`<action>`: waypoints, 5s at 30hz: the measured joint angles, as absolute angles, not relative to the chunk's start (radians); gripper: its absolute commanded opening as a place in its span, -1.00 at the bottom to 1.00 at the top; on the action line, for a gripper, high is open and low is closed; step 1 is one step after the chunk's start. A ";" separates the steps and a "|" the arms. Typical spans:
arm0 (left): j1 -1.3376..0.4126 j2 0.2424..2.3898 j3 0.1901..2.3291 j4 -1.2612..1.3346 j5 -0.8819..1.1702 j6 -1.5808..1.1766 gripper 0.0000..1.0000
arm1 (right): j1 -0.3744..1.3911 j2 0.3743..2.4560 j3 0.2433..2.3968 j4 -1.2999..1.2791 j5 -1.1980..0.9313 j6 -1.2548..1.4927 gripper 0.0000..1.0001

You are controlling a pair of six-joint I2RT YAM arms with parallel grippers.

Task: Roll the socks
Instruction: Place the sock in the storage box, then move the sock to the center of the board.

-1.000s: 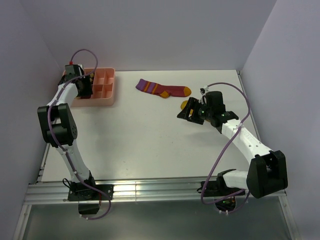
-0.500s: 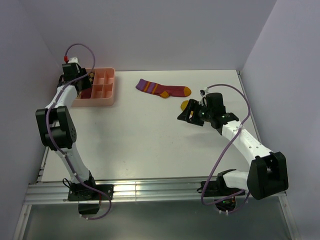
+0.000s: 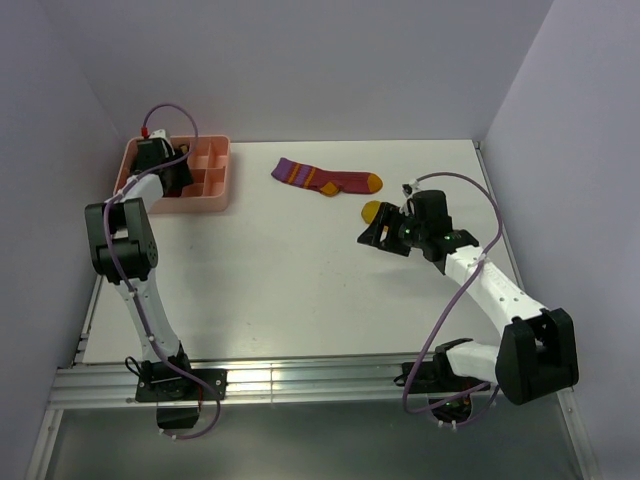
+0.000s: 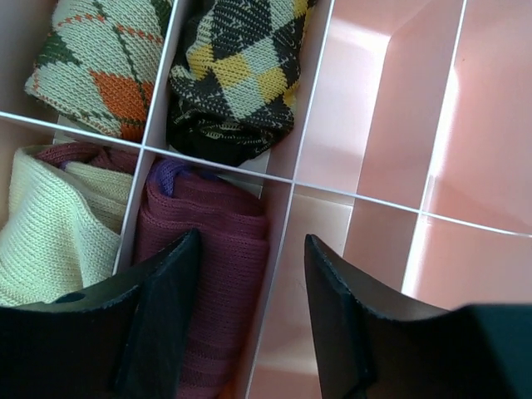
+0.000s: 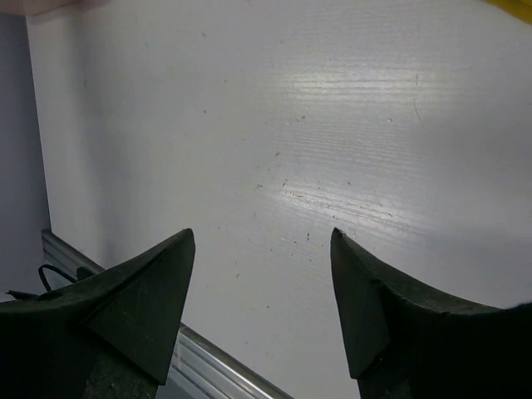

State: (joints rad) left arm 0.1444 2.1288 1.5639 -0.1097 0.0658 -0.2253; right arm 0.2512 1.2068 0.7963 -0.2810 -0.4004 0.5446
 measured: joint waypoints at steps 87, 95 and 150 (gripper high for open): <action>-0.064 0.811 1.048 -0.639 0.159 -0.413 0.81 | 0.647 1.854 1.427 -0.469 -0.044 0.094 0.14; -0.065 0.828 1.048 -0.645 0.155 -0.409 0.82 | 0.779 2.028 1.490 -0.480 -0.028 -0.028 0.11; -1.084 1.751 1.014 0.032 -0.279 0.080 0.35 | 0.281 0.702 0.747 -0.450 0.371 0.567 1.00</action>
